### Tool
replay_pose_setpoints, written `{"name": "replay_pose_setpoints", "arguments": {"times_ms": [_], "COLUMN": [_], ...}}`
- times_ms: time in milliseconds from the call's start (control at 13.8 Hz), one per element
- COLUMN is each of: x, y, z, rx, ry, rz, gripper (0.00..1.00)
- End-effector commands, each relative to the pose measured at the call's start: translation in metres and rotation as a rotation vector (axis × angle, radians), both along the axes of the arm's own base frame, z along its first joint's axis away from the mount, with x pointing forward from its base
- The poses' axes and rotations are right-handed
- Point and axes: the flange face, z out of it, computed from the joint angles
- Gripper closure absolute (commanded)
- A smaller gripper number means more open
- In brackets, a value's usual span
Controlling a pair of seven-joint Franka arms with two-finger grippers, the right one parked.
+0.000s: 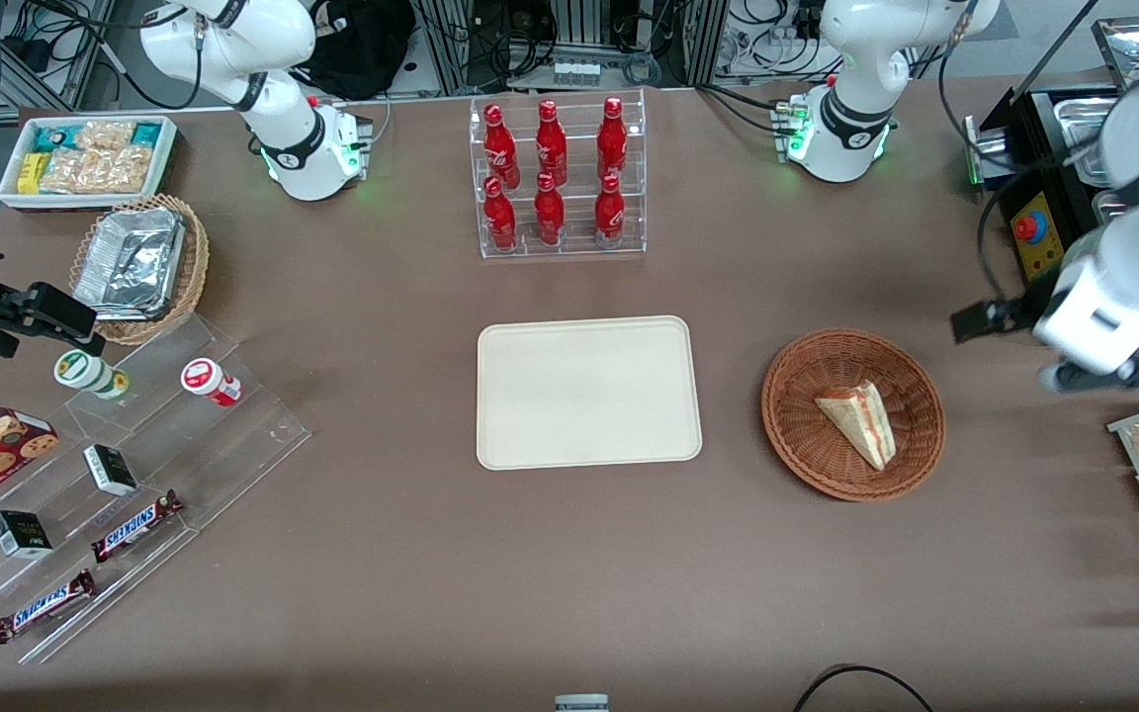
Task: Place sandwich from basket to tray
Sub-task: 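Lower the open left gripper around the sandwich in the basket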
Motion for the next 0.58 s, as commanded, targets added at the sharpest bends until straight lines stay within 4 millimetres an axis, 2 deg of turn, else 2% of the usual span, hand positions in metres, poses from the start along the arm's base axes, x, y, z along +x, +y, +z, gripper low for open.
{"name": "replay_pose_setpoints", "arguments": {"times_ms": [0,290,508], "x": [-0.011,-0.021,-0.033], "y": [-0.002,-0.005,-0.018], "z": [-0.067,-0.132,-0.163], "rx": [0.015,0.019,0.007], "ry": [-0.042,-0.088,-0.148], "rz": [0.108,0.355,0.476], "gripper": [0.0,0.0,0.0]}}
